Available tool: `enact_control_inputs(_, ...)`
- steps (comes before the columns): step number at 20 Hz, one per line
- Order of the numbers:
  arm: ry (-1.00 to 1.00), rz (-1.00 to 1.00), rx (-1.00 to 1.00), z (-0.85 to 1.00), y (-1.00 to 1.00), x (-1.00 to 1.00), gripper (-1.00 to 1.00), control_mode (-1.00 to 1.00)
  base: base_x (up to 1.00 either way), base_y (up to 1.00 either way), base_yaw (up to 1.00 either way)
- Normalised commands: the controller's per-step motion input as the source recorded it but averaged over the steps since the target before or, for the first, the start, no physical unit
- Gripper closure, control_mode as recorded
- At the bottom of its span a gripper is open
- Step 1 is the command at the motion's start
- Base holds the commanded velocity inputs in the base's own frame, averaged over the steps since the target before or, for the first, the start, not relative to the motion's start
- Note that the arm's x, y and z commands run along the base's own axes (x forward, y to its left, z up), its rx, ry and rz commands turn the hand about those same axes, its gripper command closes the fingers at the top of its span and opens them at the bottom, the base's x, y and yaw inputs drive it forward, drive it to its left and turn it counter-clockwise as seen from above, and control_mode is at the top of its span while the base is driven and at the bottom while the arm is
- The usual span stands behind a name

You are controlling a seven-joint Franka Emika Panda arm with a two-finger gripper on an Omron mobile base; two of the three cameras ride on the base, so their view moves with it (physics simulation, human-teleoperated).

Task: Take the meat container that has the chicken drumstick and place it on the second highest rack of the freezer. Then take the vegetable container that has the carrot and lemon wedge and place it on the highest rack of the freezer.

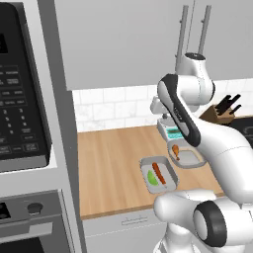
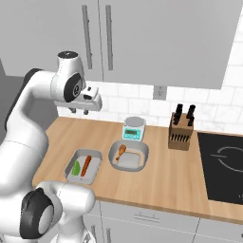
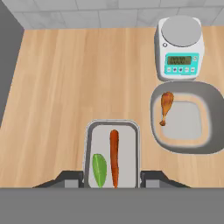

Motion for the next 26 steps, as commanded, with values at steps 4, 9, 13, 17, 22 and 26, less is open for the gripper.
enact_control_inputs(4, 0.01, -0.02, 0.0, -0.1, -0.15, -0.08, -1.0, -1.0, 0.0, 0.0, 0.0)
enact_control_inputs(9, 0.04, -0.21, 0.03, -0.08, -0.89, -0.21, -1.0, -1.0, 0.0, 0.0, 0.0)
enact_control_inputs(13, 0.15, -0.39, 0.1, -0.13, -1.0, -0.01, -1.0, -1.0, 0.0, 0.0, 0.0)
enact_control_inputs(17, 0.17, -0.5, 0.11, -0.19, -0.75, -0.01, -1.0, -1.0, 0.0, 0.0, 0.0)
enact_control_inputs(22, 0.07, -0.34, 0.12, -0.41, -0.26, 0.0, -1.0, -1.0, 0.0, 0.0, 0.0)
enact_control_inputs(26, 0.03, -0.12, 0.08, -0.47, -0.05, 0.0, -1.0, -1.0, 0.0, 0.0, 0.0)
